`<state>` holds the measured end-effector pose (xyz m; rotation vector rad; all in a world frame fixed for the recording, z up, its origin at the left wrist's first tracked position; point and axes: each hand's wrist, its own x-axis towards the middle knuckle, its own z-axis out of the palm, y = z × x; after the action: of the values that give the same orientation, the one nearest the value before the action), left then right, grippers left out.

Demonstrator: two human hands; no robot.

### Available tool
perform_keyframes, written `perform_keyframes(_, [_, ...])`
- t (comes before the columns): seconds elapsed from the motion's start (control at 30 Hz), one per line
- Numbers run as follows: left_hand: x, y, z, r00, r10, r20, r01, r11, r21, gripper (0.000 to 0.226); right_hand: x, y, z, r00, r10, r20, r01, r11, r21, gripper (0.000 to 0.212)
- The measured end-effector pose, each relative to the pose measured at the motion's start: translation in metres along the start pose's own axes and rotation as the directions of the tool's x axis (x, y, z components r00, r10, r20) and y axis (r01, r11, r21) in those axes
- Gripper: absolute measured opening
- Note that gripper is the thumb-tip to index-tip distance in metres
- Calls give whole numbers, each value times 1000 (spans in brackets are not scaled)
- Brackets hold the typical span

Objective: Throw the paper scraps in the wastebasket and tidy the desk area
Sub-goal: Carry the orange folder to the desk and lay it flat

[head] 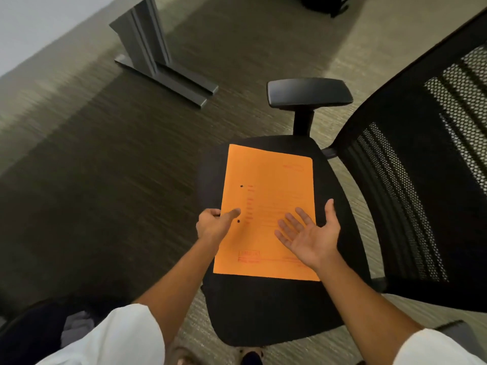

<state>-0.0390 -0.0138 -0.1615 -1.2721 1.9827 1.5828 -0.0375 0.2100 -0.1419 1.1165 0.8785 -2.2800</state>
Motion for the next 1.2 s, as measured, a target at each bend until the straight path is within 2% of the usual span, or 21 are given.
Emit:
perform_keyframes(0.1, [-2, -1, 9, 990, 3, 144, -9, 999, 40, 24, 2, -7, -8, 1000, 13, 7, -13, 1000, -16, 108])
perform_keyframes(0.17, [-5, -2, 9, 974, 19, 224, -20, 1000, 5, 22, 1, -14, -10, 1000, 18, 8, -18, 1000, -23, 108])
perform_keyframes(0.23, [-9, -1, 5, 956, 56, 288, -42, 998, -54, 23, 0, -20, -8, 999, -8, -43, 4, 996, -93, 95])
perform_keyframes(0.27, [-10, -1, 2, 947, 85, 311, -62, 995, -81, 23, -1, -22, -4, 993, -45, -105, 24, 981, -191, 84])
perform_keyframes(0.3, [-11, 0, -1, 939, 115, 325, -84, 991, -109, 23, -1, -25, 0, 978, -110, -179, 43, 939, -341, 71])
perform_keyframes(0.37, [-16, 2, -9, 926, 172, 335, -125, 980, -158, 24, -3, -31, 5, 912, -322, -253, 78, 742, -666, 56])
perform_keyframes(0.43, [-20, 8, -20, 912, 229, 341, -166, 965, -204, 27, -1, -37, 9, 872, -458, -171, 115, 532, -839, 60])
perform_keyframes(0.47, [-22, 13, -27, 905, 254, 341, -183, 957, -227, 29, -1, -40, 13, 880, -458, -127, 130, 489, -863, 62])
perform_keyframes(0.5, [-24, 19, -36, 898, 278, 342, -200, 948, -247, 31, -2, -44, 18, 896, -434, -95, 142, 483, -864, 63])
perform_keyframes(0.57, [-28, 25, -57, 884, 319, 343, -226, 932, -284, 33, -4, -50, 26, 932, -355, -76, 140, 546, -826, 56])
perform_keyframes(0.63, [-35, 29, -84, 880, 347, 324, -240, 914, -328, 34, -12, -54, 36, 969, -246, -24, 138, 619, -773, 34])
perform_keyframes(0.7, [-43, 31, -109, 881, 365, 300, -249, 898, -362, 37, -23, -54, 48, 988, -144, 62, 140, 629, -764, 22])
perform_keyframes(0.77, [-53, 40, -139, 891, 372, 261, -243, 876, -417, 40, -38, -53, 80, 985, -101, 139, 171, 616, -769, 19])
perform_keyframes(0.93, [-86, 80, -204, 881, 435, 186, -304, 822, -481, 33, -85, -50, 171, 958, -117, 262, 280, 575, -769, 18])
perform_keyframes(1.1, [-120, 132, -263, 842, 536, 53, -446, 748, -492, 30, -126, -50, 255, 925, -135, 355, 370, 537, -758, 18])
perform_keyframes(1.2, [-140, 157, -305, 815, 578, 28, -481, 704, -522, 30, -152, -47, 302, 896, -139, 422, 429, 518, -740, 23])
